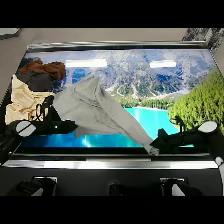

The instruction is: Fold the shirts.

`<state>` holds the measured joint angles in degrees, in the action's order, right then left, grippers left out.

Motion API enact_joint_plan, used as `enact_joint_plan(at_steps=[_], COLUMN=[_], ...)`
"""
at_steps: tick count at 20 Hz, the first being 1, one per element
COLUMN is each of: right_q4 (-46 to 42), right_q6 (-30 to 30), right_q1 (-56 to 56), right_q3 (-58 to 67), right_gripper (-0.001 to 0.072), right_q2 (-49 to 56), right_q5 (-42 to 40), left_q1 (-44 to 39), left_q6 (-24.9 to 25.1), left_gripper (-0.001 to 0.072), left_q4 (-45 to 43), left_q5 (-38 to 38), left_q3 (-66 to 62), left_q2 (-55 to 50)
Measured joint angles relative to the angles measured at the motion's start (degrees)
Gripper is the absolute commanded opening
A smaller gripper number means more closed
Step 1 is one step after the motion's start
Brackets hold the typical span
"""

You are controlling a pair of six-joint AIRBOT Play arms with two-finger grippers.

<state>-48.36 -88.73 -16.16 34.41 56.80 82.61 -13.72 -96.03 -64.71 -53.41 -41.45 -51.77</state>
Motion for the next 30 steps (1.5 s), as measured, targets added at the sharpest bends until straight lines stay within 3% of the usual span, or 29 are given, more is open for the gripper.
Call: enact_joint_plan(at_steps=[2, 6, 9, 11, 15, 20, 22, 24, 30], right_q4=[3.91, 7.04, 2.73, 0.07, 1.64, 6.91, 7.87, 8.24, 9.55], right_q6=[0.17, 3.02, 3.26, 2.84, 6.32, 9.97, 10.21, 10.14, 11.65], right_q1=[-0.15, -0.44, -0.50, -0.37, 5.49, 16.94, 19.21, 20.37, 20.50], right_q3=[-5.35, -3.96, 5.38, 10.88, 15.52, 16.98, 17.16, 17.25, 21.46], right_gripper=[0.0474, 0.0535, 0.0562, 0.0618, 0.0639, 0.0582, 0.0380, 0.0068, 0.0041], right_q2=[-2.93, -5.16, -4.57, -0.90, 13.38, 26.95, 29.05, 30.16, 28.59], right_q5=[-1.88, -6.08, -10.84, -13.97, -13.29, -15.10, -15.45, -14.91, -10.27], left_q1=[1.99, 5.42, 6.27, 6.56, 6.71, 6.71, 6.71, 6.71, 6.78], left_q6=[-0.02, 0.24, 1.38, 1.77, 1.99, 2.01, 1.99, 1.99, 1.99], left_gripper=[0.0026, 0.0026, 0.0026, 0.0027, 0.0026, 0.0027, 0.0027, 0.0027, 0.0025], left_q4=[-2.64, -4.90, -5.35, -5.64, -5.81, -5.81, -5.81, -5.81, -5.97], left_q5=[-1.29, -5.07, -7.56, -8.37, -9.31, -9.57, -9.64, -9.64, -9.81], left_q3=[0.00, 0.00, 0.00, 0.00, 0.00, 0.00, 0.00, 0.00, -2.38], left_q2=[0.52, 0.92, 1.05, 1.03, 0.98, 0.98, 0.98, 0.98, 2.23])
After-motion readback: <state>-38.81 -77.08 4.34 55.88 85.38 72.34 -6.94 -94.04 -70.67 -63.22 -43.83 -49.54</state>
